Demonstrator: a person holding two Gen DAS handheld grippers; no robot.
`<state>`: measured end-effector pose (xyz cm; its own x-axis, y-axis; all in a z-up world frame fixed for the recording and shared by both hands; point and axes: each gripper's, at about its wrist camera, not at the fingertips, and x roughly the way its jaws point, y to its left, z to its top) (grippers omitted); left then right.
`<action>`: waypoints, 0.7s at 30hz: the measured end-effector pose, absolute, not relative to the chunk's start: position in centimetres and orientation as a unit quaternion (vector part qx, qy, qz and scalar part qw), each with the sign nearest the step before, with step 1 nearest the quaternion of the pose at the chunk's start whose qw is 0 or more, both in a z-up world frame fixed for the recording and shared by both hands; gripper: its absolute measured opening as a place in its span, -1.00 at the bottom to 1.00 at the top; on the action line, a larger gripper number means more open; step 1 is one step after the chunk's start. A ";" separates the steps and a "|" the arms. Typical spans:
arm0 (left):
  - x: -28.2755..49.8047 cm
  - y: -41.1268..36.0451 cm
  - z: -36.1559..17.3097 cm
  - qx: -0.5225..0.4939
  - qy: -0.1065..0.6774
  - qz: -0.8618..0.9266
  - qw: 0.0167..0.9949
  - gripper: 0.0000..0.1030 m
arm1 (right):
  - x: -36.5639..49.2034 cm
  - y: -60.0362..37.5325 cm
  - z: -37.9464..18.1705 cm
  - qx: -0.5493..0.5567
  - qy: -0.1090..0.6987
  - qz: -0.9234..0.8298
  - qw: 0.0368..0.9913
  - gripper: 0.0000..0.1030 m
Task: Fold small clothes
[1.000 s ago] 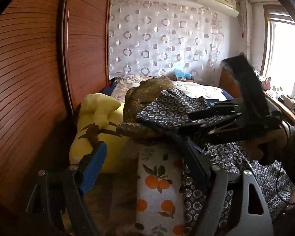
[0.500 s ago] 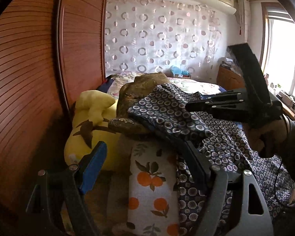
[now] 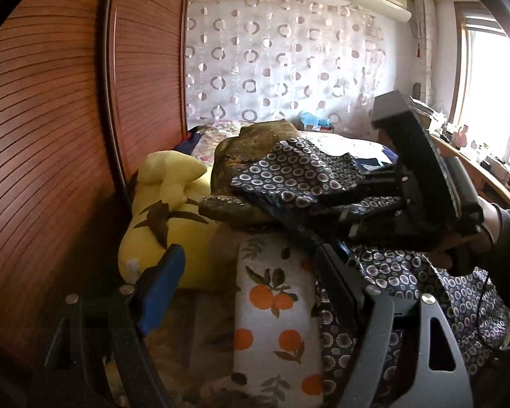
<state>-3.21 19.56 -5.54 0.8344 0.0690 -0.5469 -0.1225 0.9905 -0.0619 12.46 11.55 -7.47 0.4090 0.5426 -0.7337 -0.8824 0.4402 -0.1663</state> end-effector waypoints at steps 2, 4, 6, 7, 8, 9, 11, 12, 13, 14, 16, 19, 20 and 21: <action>-3.3 19.6 -5.5 -0.047 0.283 0.051 0.957 0.55 | 12.6 10.9 -6.6 -0.256 0.306 0.449 0.799 -0.84; -3.3 19.6 -5.5 -0.046 0.281 0.050 0.957 0.55 | 12.8 9.9 -5.9 -0.237 0.297 0.449 0.809 -0.94; -3.3 19.4 -5.6 -0.046 0.281 0.048 0.957 0.55 | 13.2 8.8 -5.3 -0.219 0.291 0.444 0.819 -0.96; -3.2 19.3 -5.6 -0.046 0.281 0.047 0.958 0.55 | 13.5 8.0 -5.0 -0.202 0.287 0.439 0.827 -0.96; -3.2 19.2 -5.6 -0.045 0.280 0.046 0.958 0.55 | 13.8 7.4 -4.8 -0.186 0.284 0.432 0.835 -0.96; -3.2 19.1 -5.6 -0.045 0.280 0.044 0.958 0.55 | 14.0 6.3 -4.5 -0.169 0.282 0.424 0.844 -0.96; -3.0 19.0 -5.6 -0.046 0.281 0.040 0.958 0.55 | 14.4 4.2 -4.2 -0.135 0.279 0.401 0.862 -0.96; -2.9 18.9 -5.7 -0.045 0.281 0.038 0.958 0.55 | 14.2 3.0 -4.1 -0.121 0.278 0.390 0.869 -0.96; -2.8 18.7 -5.7 -0.044 0.283 0.037 0.958 0.55 | 14.4 1.6 -4.1 -0.109 0.277 0.374 0.878 -0.96; -2.7 18.6 -5.8 -0.043 0.284 0.036 0.957 0.55 | 14.5 0.7 -4.4 -0.103 0.279 0.361 0.884 -0.95; -2.3 18.3 -5.9 -0.043 0.285 0.031 0.957 0.55 | 14.9 -1.2 -4.9 -0.092 0.293 0.340 0.889 -0.94; -2.0 18.0 -5.9 -0.044 0.286 0.025 0.957 0.55 | 15.2 -3.2 -6.2 -0.097 0.309 0.310 0.894 -0.63; -1.9 17.8 -6.0 -0.044 0.287 0.023 0.957 0.55 | 15.4 -3.8 -6.5 -0.092 0.314 0.309 0.893 -0.60; -1.7 17.7 -6.0 -0.044 0.287 0.021 0.957 0.55 | 15.4 -4.1 -6.7 -0.088 0.319 0.312 0.891 -0.51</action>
<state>-1.70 17.71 -5.98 0.8340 0.0156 -0.5515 -0.0660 0.9952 -0.0716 15.43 -4.14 -6.67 0.6021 0.4997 -0.6227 -0.6115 0.7901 0.0428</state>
